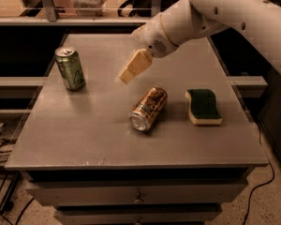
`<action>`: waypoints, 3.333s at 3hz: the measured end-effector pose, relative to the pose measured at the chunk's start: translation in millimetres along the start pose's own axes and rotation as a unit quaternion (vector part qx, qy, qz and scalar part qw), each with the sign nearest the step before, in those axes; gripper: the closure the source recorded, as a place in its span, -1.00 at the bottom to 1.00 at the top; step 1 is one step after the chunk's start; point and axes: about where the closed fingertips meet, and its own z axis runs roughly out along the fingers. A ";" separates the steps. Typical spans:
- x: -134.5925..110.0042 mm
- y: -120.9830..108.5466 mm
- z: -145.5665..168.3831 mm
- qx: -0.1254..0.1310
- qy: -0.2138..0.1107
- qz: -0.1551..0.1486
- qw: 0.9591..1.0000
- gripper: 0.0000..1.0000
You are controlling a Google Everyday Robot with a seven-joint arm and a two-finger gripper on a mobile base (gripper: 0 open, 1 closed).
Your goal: Knock green can over
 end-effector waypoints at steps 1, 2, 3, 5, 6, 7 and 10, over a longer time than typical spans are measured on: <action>-1.5 2.9 12.0 -0.017 -0.007 0.000 1.000 -1.00; -13.6 8.6 45.6 -0.048 -0.039 -0.005 0.998 -1.00; -26.9 13.7 80.7 -0.073 -0.071 -0.016 0.995 -1.00; -56.0 17.5 136.4 -0.104 -0.135 -0.034 0.985 -1.00; -72.0 19.7 153.5 -0.125 -0.154 -0.043 0.979 -0.70; -83.7 23.6 163.4 -0.142 -0.165 -0.053 0.975 -0.22; -48.1 -28.7 132.7 -0.085 -0.022 -0.095 0.992 1.00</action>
Offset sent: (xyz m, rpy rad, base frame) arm 0.0068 0.0828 -0.0350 0.1531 0.0709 0.1666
